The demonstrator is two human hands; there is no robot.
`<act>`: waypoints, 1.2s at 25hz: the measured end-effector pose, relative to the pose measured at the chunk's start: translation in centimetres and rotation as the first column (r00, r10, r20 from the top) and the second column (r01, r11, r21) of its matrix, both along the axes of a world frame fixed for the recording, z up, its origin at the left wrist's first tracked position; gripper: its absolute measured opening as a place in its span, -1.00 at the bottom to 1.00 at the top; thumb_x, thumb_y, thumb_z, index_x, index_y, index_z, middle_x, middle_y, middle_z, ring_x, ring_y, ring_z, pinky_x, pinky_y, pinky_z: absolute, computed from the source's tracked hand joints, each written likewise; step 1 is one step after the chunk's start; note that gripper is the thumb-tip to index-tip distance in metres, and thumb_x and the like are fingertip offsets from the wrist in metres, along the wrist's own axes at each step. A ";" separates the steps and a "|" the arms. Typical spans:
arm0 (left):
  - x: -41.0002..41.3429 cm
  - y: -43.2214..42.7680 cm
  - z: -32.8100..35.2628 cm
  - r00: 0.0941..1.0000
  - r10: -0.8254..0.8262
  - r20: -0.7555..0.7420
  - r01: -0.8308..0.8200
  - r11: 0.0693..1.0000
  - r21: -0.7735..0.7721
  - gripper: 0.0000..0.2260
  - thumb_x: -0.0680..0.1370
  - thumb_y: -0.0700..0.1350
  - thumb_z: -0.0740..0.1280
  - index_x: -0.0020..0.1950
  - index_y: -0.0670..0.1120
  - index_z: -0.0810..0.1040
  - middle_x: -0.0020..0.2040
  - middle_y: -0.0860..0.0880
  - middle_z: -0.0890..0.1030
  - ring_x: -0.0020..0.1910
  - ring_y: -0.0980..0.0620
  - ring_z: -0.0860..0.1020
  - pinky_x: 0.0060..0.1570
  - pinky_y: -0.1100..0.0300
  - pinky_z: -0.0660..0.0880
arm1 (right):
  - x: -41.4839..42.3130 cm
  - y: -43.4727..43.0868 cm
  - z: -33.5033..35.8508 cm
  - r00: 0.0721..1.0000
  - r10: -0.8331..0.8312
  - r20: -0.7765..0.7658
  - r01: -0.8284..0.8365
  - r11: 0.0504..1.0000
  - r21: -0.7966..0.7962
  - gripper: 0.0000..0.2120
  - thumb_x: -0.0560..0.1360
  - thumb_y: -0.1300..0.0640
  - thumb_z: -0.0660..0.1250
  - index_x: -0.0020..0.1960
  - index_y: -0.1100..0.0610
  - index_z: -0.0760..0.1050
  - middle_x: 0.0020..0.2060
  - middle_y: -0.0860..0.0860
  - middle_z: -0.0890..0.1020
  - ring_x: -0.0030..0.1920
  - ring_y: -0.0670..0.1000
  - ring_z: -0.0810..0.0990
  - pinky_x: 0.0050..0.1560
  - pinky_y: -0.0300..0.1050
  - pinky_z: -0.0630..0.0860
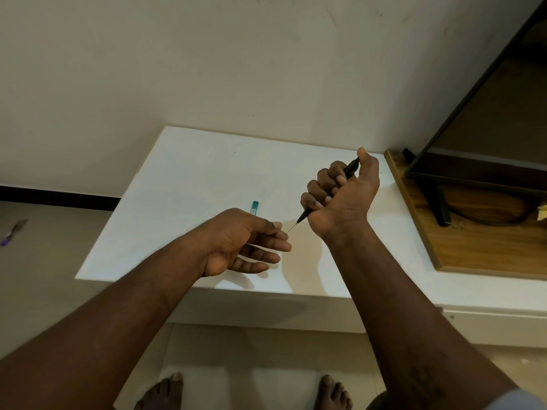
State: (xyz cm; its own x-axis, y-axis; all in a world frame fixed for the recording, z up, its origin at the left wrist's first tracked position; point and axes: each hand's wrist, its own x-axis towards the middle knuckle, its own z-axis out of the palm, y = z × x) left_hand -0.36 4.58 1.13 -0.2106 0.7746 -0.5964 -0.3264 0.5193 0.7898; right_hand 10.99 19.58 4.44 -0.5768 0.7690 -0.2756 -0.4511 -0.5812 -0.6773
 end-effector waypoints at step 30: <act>0.3 -0.1 0.5 0.999 0.006 0.046 -0.010 0.996 0.093 -0.77 0.60 0.02 0.39 0.09 -0.07 0.77 0.11 -0.08 0.76 -0.07 0.00 0.75 -0.21 0.13 0.64 | -0.3 -0.7 -0.3 1.000 0.018 0.019 -0.019 1.000 0.009 -0.49 0.57 -0.23 0.16 -0.38 0.06 0.14 -0.49 -0.05 0.12 -0.52 -0.04 0.03 -0.44 -0.17 -0.01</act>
